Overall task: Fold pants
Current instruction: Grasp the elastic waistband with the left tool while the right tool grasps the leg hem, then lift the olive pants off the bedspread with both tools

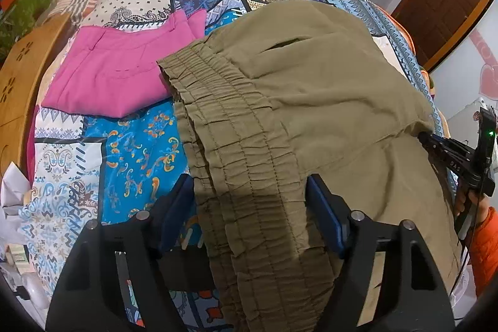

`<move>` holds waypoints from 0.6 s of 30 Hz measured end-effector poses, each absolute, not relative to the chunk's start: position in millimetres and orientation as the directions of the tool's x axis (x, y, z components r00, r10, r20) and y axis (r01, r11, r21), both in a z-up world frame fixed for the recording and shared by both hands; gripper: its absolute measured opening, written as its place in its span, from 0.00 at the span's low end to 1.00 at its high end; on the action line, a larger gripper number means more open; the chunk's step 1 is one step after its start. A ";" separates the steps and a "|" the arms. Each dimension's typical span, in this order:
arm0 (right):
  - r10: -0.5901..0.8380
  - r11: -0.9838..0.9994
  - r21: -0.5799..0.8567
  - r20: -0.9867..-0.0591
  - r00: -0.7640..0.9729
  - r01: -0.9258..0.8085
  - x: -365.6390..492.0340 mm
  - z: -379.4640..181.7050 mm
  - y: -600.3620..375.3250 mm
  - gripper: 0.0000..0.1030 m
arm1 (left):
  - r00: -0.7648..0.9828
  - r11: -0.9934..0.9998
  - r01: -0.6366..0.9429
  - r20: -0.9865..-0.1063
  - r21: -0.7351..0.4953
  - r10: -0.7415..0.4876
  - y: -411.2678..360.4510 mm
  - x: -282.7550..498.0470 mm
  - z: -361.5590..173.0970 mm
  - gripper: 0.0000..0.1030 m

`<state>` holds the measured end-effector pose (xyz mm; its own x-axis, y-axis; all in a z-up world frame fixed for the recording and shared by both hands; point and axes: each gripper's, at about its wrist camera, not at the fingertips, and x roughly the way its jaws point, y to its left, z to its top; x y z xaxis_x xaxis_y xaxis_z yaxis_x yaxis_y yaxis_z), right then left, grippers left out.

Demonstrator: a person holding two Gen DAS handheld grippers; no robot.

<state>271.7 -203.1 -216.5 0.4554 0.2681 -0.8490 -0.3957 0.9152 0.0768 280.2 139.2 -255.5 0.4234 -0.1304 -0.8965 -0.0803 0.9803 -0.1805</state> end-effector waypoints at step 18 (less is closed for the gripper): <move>0.244 0.924 0.083 -0.880 0.407 -0.373 255.4 -205.5 -203.2 0.13 | 0.423 0.996 -0.072 -0.906 -0.049 -0.014 133.8 267.8 -239.7 0.66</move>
